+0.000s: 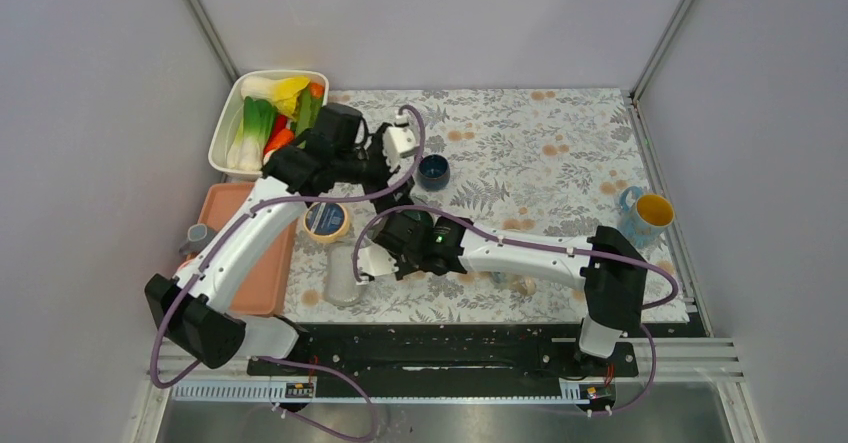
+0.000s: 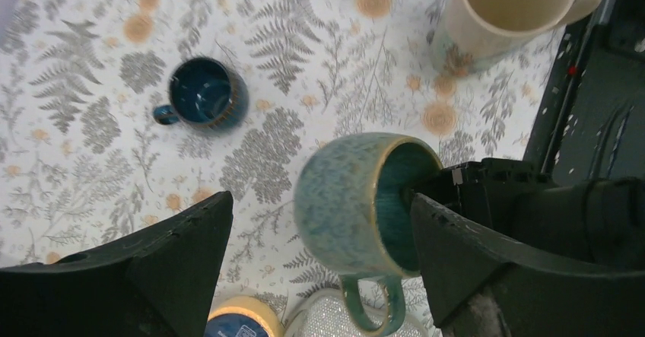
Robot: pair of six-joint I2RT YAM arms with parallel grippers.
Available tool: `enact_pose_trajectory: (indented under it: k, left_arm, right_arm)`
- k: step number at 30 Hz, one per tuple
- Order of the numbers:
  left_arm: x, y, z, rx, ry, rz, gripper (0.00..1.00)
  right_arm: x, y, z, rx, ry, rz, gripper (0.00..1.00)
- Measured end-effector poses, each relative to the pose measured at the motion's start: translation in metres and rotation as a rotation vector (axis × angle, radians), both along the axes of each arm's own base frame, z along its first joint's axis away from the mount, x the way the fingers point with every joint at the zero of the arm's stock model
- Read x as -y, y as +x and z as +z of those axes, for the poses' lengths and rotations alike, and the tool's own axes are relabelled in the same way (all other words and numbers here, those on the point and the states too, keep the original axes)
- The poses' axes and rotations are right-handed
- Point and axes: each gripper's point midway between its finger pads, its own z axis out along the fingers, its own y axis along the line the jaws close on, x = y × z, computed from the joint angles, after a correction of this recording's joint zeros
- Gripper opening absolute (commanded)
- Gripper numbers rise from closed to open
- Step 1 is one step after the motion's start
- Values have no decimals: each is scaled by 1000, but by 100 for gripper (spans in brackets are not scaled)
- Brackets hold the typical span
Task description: Turn the mug right side up
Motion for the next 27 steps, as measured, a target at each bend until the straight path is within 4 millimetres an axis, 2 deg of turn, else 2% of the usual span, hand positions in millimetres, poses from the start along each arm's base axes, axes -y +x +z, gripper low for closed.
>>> enact_pose_trajectory:
  k: [6,9,11,17,18,22,25,26,27]
  left_arm:
    - [-3,-3,-55,-17,148,44,89]
    - [-4,-6,-73,-17,192,54,87]
    - [-3,-2,-80,15,216,70,78]
    - [-10,18,-83,154,273,144,6]
    - [-12,22,-85,181,293,147,0]
    - [-17,27,-86,248,342,138,0]
    - [-15,29,-84,261,331,134,0]
    - [-15,30,-83,262,324,133,0]
    - [-15,31,-83,261,314,133,0]
  right_arm:
    - [-1,6,9,64,-24,-20,0]
    - [-5,7,16,78,-11,-36,0]
    - [-9,8,22,84,1,-45,0]
    - [-19,11,26,99,15,-69,0]
    - [-22,11,29,98,25,-65,0]
    - [-30,7,33,71,55,-55,2]
    - [-28,9,33,74,55,-70,27]
    - [-28,10,33,80,53,-76,40]
    - [-27,11,33,85,53,-84,47]
